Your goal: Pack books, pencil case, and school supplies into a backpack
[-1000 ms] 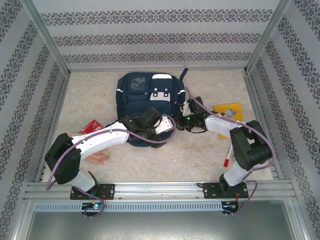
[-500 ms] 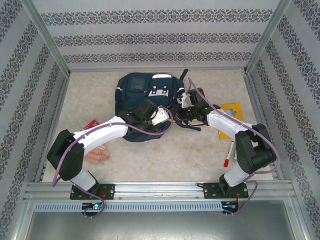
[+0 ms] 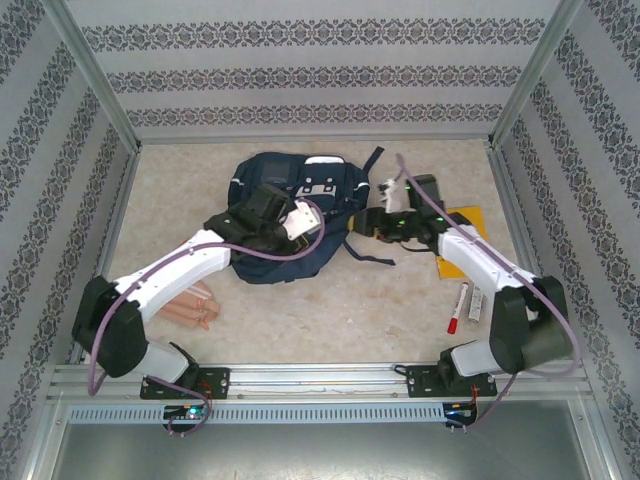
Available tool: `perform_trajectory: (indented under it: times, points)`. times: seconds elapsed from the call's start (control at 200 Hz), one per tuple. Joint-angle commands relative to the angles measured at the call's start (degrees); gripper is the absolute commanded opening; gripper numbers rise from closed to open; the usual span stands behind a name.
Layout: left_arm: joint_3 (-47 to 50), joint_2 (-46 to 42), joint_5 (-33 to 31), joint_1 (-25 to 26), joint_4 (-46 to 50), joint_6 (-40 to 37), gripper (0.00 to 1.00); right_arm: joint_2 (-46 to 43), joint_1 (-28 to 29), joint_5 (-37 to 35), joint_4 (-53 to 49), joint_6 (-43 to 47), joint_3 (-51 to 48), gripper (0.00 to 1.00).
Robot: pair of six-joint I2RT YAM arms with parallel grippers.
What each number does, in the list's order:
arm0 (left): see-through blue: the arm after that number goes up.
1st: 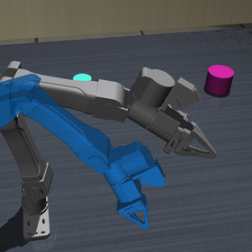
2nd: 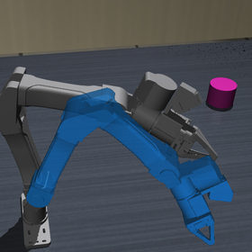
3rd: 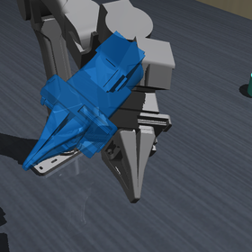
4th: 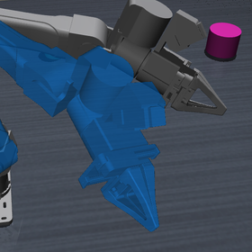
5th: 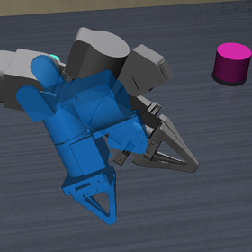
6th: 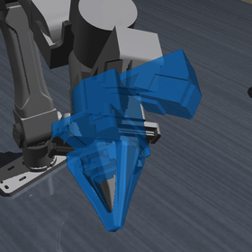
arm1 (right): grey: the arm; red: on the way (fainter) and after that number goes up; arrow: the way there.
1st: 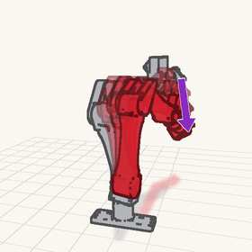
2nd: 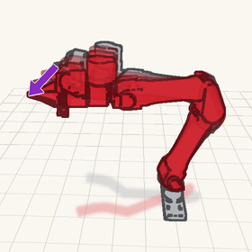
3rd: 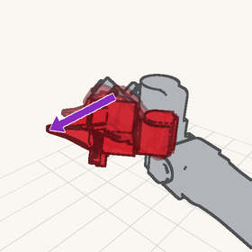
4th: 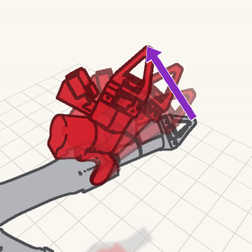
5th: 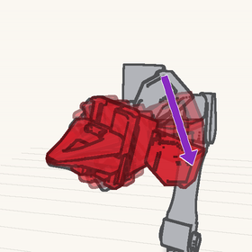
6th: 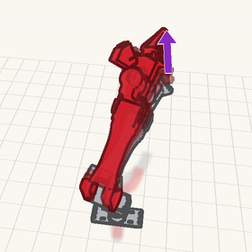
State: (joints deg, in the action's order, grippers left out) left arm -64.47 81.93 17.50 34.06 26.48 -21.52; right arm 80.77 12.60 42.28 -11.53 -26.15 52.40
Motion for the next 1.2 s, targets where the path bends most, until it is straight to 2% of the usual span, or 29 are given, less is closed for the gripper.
perform_trajectory:
  times: [0.0,0.145,0.3,0.44,0.545,0.724,0.799,0.924,1.199]
  points:
    - [1.3,-4.4,11.3,-0.7,-2.1,-5.8,0.0,0.4,-3.9,0.3,7.9,10.8,-4.2,0.52]
    - [1.9,-6.2,15.8,-1.3,-3.9,-6.8,0.0,6.2,-4.5,4.3,8.3,19.9,-1.4,0.51]
    - [1.0,-6.6,17.9,-2.0,-4.4,-4.6,0.0,10.3,-4.8,9.5,8.3,21.3,1.3,0.5]
    - [1.3,-7.4,20.5,-2.3,-4.7,-3.2,0.0,11.0,-5.4,10.0,10.3,21.9,0.1,0.59]
    - [2.2,-8.7,22.2,-2.9,-5.4,-2.6,0.0,14.0,-6.4,16.3,10.4,22.0,1.9,0.58]
    - [1.6,-9.4,27.4,-4.9,-4.7,-2.1,0.0,15.8,-6.6,19.4,11.9,20.7,2.7,0.57]
    - [1.4,-9.2,29.9,-5.3,-3.4,-3.8,0.0,15.8,-6.6,21.5,14.0,20.2,2.7,0.52]
    - [1.1,-9.0,29.1,-5.7,-3.6,-3.9,0.0,15.7,-6.6,23.2,15.1,17.9,2.4,0.4]
    - [-1.5,-7.4,30.0,-6.9,-4.7,-2.1,0.0,14.5,-6.4,23.2,20.2,11.6,-2.9,0.4]
